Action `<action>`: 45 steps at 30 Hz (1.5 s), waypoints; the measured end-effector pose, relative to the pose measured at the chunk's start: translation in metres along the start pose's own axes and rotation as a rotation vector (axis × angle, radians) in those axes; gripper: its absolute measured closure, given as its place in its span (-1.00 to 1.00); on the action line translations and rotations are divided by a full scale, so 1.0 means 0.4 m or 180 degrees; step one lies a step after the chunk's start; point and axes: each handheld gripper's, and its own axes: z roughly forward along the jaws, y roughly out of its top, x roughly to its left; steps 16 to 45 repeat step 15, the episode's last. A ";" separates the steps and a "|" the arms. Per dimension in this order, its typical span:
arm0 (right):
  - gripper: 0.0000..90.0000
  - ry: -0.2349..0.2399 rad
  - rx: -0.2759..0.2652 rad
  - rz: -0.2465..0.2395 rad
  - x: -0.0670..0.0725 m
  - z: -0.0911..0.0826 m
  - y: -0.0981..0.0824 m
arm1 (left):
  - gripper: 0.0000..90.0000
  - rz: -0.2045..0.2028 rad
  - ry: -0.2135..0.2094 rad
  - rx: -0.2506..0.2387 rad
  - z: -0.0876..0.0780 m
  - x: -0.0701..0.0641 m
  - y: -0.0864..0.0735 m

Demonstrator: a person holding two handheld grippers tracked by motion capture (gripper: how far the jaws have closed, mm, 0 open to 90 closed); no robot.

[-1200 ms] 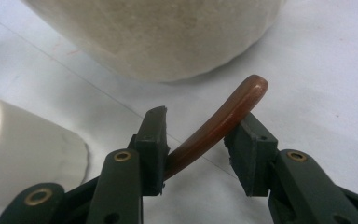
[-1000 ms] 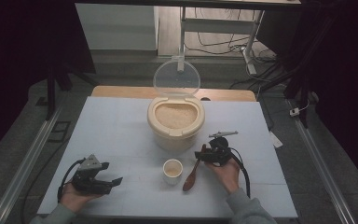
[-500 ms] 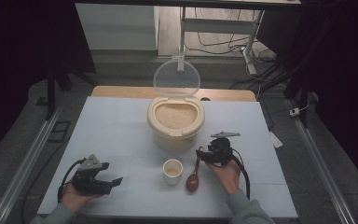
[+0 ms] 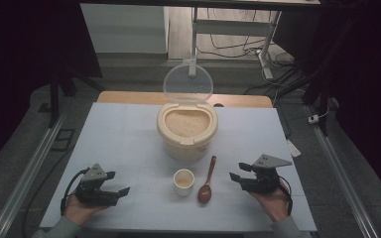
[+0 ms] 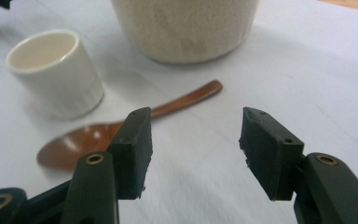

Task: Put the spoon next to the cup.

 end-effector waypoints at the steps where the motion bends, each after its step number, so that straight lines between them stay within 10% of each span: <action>1: -0.03 -0.0008 -0.0003 -0.0048 -0.002 -0.011 -0.009 | -0.63 0.0008 0.0006 -0.0008 -0.001 0.000 0.000; 45: -0.06 0.0016 -0.0112 -0.0131 -0.020 -0.049 -0.045 | -0.64 0.0039 0.0020 -0.0071 -0.005 -0.002 0.000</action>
